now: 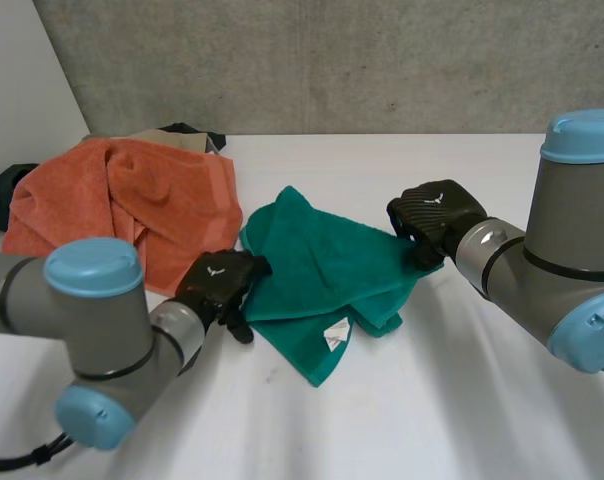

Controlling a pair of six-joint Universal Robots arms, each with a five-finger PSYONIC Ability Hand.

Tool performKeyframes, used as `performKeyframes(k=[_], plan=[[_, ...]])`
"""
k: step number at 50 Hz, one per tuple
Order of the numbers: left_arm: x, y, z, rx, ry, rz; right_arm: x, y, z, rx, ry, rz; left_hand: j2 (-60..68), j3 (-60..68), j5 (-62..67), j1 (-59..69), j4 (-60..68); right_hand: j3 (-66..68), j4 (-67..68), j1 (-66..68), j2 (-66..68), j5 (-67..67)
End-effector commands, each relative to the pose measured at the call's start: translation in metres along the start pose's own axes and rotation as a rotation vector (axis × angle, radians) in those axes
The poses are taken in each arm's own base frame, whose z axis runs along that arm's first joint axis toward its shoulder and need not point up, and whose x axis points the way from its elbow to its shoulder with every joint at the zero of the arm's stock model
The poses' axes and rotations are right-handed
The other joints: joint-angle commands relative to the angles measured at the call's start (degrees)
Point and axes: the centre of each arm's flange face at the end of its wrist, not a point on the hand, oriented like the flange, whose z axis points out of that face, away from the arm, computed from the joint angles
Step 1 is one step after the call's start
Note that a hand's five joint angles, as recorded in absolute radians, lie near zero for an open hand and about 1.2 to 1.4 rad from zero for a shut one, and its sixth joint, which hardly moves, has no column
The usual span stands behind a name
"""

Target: Fold the laundry.

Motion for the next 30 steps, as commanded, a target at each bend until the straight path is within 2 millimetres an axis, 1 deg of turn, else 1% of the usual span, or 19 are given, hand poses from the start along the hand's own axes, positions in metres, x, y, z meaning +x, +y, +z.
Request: performKeyframes(k=[1,4,5,8,10,12,13,14,15,16,17,18,19,20,21,23,25,28,30], plan=[[-0.004,0.0,0.03,0.023,-0.008,0.001,-0.003,0.003,-0.006,-0.007,-0.008,0.001,5.87,5.82,5.49,5.7,5.76,11.8,11.35,16.29,12.35,14.27],[-0.007,-0.004,0.036,0.047,-0.016,0.001,-0.001,0.004,-0.007,-0.006,-0.002,0.002,22.65,22.61,22.27,22.48,22.55,11.8,11.35,16.29,12.35,14.27],[-0.007,-0.007,0.038,0.06,-0.018,0.003,-0.002,0.005,-0.007,-0.007,-0.002,0.001,35.35,35.31,34.98,35.18,35.25,11.8,11.35,16.29,12.35,14.27],[-0.01,-0.015,0.041,0.093,-0.027,0.005,-0.001,0.003,-0.011,-0.004,0.004,-0.007,58.77,58.72,58.39,58.6,58.67,11.8,11.35,16.29,12.35,14.27],[-0.013,-0.026,0.042,0.131,-0.046,0.005,0.001,-0.002,-0.014,0.013,0.016,-0.016,58.84,58.8,58.46,58.67,58.74,11.8,11.35,16.29,12.35,14.27],[-0.013,-0.033,0.041,0.148,-0.061,0.005,0.007,-0.019,-0.024,0.057,0.037,-0.036,58.84,58.8,58.46,58.67,58.74,11.8,11.35,16.29,12.35,14.27],[-0.016,-0.057,0.031,0.204,-0.087,0.008,0.01,-0.026,-0.028,0.075,0.047,-0.049,58.84,58.8,58.46,58.67,58.74,11.8,11.35,16.29,12.35,14.27],[-0.018,-0.075,0.023,0.25,-0.103,0.01,0.019,-0.041,-0.037,0.117,0.083,-0.098,58.84,58.8,58.46,58.67,58.74,11.8,11.35,16.29,12.35,14.27],[-0.021,-0.112,0.002,0.347,-0.129,0.017,0.025,-0.047,-0.041,0.131,0.101,-0.122,58.84,58.8,58.46,58.67,58.74,11.8,11.35,16.29,12.35,14.27],[-0.019,-0.127,-0.009,0.393,-0.134,0.023,0.031,-0.055,-0.047,0.15,0.124,-0.153,58.84,58.8,58.46,58.67,58.74,11.8,11.35,16.29,12.35,14.27],[-0.02,-0.143,-0.02,0.44,-0.144,0.029,0.045,-0.069,-0.06,0.177,0.177,-0.221,58.84,58.8,58.46,58.67,58.74,11.8,11.35,16.29,12.35,14.27],[-0.022,-0.174,-0.044,0.53,-0.156,0.039,0.051,-0.076,-0.067,0.187,0.201,-0.252,58.84,58.8,58.46,58.67,58.74,11.8,11.35,16.29,12.35,14.27],[-0.022,-0.184,-0.054,0.561,-0.161,0.042,0.056,-0.082,-0.075,0.194,0.223,-0.275,58.84,58.8,58.46,58.67,58.74,11.8,11.35,16.29,12.35,14.27],[-0.021,-0.195,-0.066,0.588,-0.163,0.048,0.06,-0.097,-0.091,0.221,0.254,-0.319,58.84,58.8,58.46,58.67,58.74,11.8,11.35,16.29,12.35,14.27],[-0.022,-0.209,-0.083,0.62,-0.169,0.055,0.063,-0.107,-0.1,0.241,0.277,-0.331,58.84,58.8,58.46,58.67,58.74,11.8,11.35,16.29,12.35,14.27],[-0.021,-0.219,-0.095,0.633,-0.17,0.066,0.066,-0.123,-0.119,0.277,0.306,-0.343,58.84,58.8,58.46,58.67,58.74,11.8,11.35,16.29,12.35,14.27],[-0.019,-0.224,-0.103,0.61,-0.175,0.1,0.067,-0.128,-0.128,0.289,0.308,-0.348,58.84,58.8,58.46,58.67,58.74,11.8,11.35,16.29,12.35,14.27],[-0.016,-0.219,-0.104,0.552,-0.188,0.179,0.071,-0.124,-0.125,0.261,0.3,-0.343,58.84,58.8,58.46,58.67,58.74,11.8,11.35,16.29,12.35,14.27],[-0.017,-0.213,-0.097,0.518,-0.2,0.223,0.076,-0.113,-0.112,0.208,0.294,-0.34,58.84,58.8,58.46,58.67,58.74,11.8,11.35,16.29,12.35,14.27]])
